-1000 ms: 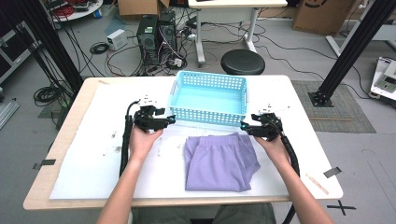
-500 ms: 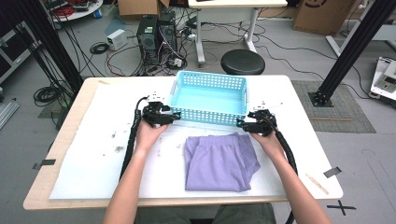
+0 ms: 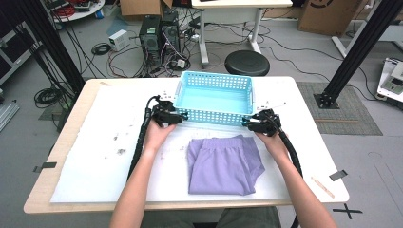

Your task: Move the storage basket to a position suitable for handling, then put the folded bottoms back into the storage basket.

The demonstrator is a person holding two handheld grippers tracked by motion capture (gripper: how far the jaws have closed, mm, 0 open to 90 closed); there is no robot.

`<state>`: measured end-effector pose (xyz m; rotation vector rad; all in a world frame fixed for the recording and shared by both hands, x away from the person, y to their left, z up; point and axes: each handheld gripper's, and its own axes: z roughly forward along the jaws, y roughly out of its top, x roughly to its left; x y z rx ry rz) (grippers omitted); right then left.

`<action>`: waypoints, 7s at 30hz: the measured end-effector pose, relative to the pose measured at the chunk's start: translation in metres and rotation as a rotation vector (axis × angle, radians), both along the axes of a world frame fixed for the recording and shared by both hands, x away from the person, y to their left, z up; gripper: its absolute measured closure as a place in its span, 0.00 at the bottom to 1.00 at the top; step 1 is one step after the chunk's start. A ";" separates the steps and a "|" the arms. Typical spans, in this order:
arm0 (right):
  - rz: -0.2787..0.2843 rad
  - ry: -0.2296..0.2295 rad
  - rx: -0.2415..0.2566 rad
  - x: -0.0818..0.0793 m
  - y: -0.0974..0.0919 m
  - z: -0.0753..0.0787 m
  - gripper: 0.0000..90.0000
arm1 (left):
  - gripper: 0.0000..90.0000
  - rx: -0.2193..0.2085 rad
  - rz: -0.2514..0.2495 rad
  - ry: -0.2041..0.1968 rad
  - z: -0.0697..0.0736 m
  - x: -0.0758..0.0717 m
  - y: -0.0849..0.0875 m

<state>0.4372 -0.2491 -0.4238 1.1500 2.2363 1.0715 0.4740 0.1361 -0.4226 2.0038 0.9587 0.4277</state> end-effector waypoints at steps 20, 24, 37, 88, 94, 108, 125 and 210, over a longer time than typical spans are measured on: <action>0.022 0.017 -0.008 -0.018 -0.027 0.003 0.56 | 0.46 -0.082 -0.061 0.023 0.001 -0.046 -0.012; 0.026 0.025 -0.003 -0.022 -0.029 0.003 0.56 | 0.47 -0.082 -0.061 0.013 0.000 -0.052 -0.013; 0.026 0.018 0.000 -0.032 -0.034 0.002 0.56 | 0.47 -0.072 -0.073 0.000 -0.001 -0.061 -0.017; 0.037 -0.108 0.059 -0.089 -0.059 -0.001 0.45 | 0.37 -0.122 -0.011 -0.142 -0.004 -0.126 0.049; 0.009 -0.145 0.139 -0.091 -0.071 -0.005 0.41 | 0.37 -0.105 0.002 -0.187 -0.003 -0.133 0.058; -0.008 -0.146 0.203 -0.086 -0.073 -0.002 0.28 | 0.35 -0.163 0.031 -0.166 -0.006 -0.132 0.069; 0.037 -0.143 0.177 -0.092 -0.056 0.008 0.23 | 0.35 -0.298 -0.031 -0.254 -0.004 -0.138 0.064; -0.071 0.170 -0.025 -0.157 0.005 -0.023 0.33 | 0.39 -0.020 -0.079 0.166 -0.023 -0.180 -0.040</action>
